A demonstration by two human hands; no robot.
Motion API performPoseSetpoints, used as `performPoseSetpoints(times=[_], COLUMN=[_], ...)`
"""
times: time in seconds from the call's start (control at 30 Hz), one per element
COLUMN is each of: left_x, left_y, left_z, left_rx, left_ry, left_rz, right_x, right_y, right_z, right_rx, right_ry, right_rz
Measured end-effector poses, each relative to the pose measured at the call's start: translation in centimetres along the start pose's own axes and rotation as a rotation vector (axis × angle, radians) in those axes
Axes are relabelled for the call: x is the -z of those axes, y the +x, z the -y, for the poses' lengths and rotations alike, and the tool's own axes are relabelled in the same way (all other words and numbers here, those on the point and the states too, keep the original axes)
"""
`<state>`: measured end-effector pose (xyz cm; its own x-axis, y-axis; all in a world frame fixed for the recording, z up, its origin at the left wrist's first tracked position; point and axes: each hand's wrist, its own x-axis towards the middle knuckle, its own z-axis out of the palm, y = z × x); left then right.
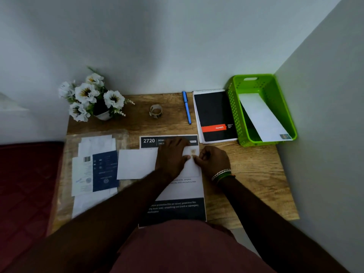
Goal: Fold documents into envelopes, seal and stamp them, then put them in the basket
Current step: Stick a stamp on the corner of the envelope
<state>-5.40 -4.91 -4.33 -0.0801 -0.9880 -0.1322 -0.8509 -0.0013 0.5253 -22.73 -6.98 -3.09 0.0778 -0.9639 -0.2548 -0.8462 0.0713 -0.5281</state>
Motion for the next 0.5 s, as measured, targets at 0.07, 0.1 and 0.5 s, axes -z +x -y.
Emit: performPoseSetpoints(times=[0.07,0.1,0.5], left_x=[0.3,0.4,3.4], left_y=[-0.9,-1.7,-11.3], left_z=[-0.1,0.2,8.5], left_rx=[-0.059,-0.094,0.517], left_ry=[-0.030,-0.039,-0.119], left_rz=[-0.009,-0.050,-0.377], right_x=[0.3,0.5,-1.2], right_y=[-0.5,-0.8,-5.6], right_z=[-0.1,-0.1,1.6], right_rx=[-0.012,-0.013,-0.139], right_ry=[0.084,0.137,0.264], right_rz=[0.008,0.004,-0.044])
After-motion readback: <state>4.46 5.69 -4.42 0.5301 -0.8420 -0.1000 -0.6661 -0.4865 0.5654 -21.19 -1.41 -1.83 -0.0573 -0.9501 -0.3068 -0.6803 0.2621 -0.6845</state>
